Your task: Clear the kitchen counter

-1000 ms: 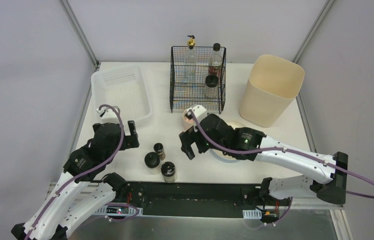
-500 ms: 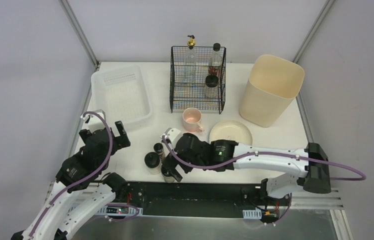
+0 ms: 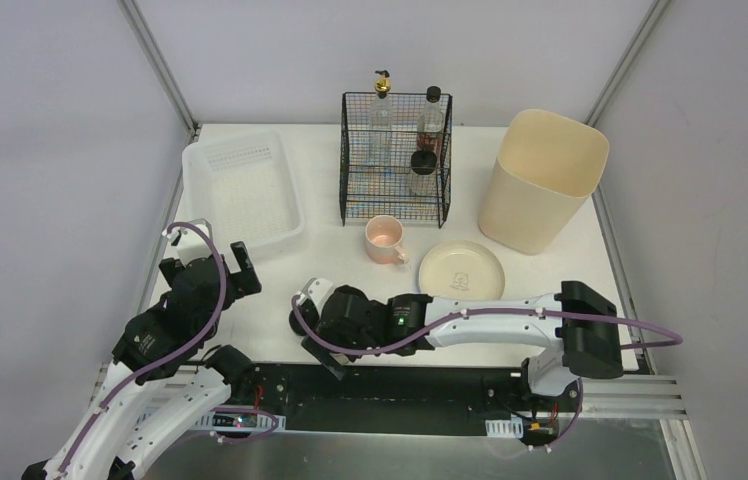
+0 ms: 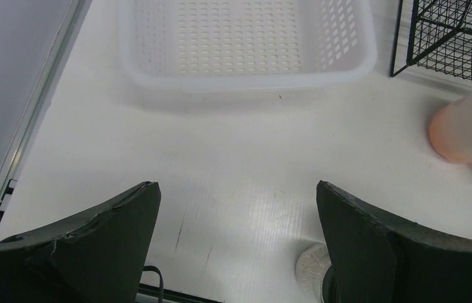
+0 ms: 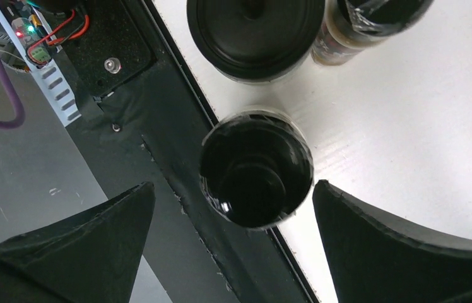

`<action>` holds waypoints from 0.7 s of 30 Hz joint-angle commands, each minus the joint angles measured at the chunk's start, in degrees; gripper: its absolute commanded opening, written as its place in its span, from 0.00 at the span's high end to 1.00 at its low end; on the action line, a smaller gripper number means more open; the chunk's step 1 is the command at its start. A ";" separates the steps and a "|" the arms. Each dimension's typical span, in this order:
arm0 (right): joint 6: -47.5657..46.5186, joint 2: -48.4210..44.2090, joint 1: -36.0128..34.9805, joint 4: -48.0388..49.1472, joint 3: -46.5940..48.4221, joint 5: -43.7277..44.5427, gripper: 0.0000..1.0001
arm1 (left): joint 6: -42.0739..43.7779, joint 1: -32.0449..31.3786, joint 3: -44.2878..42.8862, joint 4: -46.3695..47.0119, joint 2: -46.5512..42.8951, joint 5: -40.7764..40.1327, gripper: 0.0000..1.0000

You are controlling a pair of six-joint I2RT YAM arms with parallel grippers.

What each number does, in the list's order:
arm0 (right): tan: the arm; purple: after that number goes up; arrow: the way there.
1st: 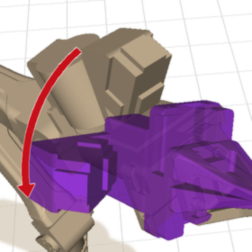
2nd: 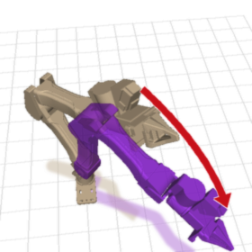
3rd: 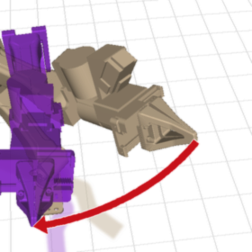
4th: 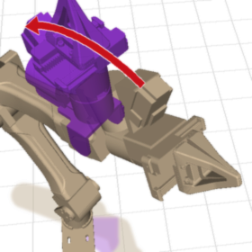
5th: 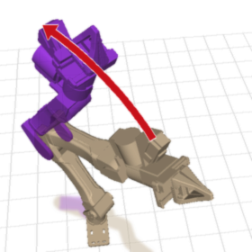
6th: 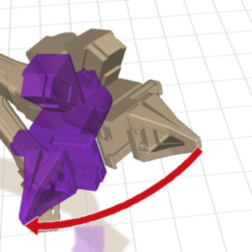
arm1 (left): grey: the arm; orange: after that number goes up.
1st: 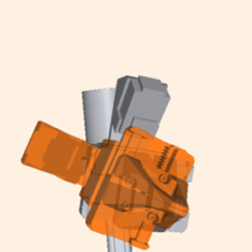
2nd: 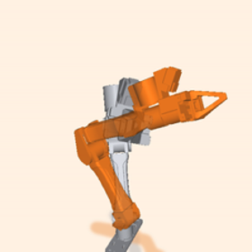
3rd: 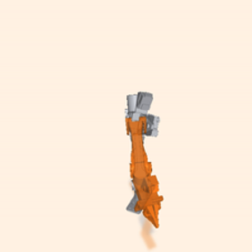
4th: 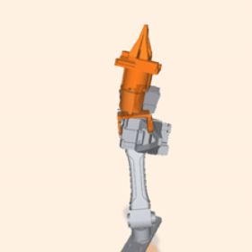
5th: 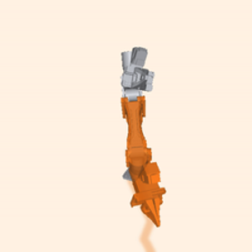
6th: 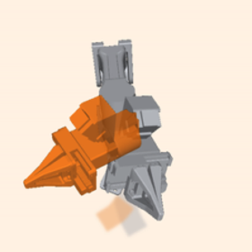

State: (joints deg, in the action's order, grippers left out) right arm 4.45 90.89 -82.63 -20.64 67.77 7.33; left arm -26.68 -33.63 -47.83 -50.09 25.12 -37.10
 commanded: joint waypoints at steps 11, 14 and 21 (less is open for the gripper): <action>-0.19 4.89 -0.60 3.28 3.57 3.56 0.01 | -0.46 0.67 -1.04 -0.69 0.38 -0.51 0.00; -0.17 5.32 -0.60 3.01 3.22 4.62 0.05 | -0.47 0.67 -1.09 -0.64 0.43 -0.32 0.00; 0.35 6.51 -0.60 2.92 3.39 5.38 0.18 | -0.48 0.67 -1.11 -0.63 0.48 -0.25 0.01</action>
State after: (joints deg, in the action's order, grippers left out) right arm 4.47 96.44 -82.98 -18.63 69.56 11.35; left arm -26.68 -33.63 -47.83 -50.09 25.12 -37.06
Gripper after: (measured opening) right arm 0.841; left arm 0.995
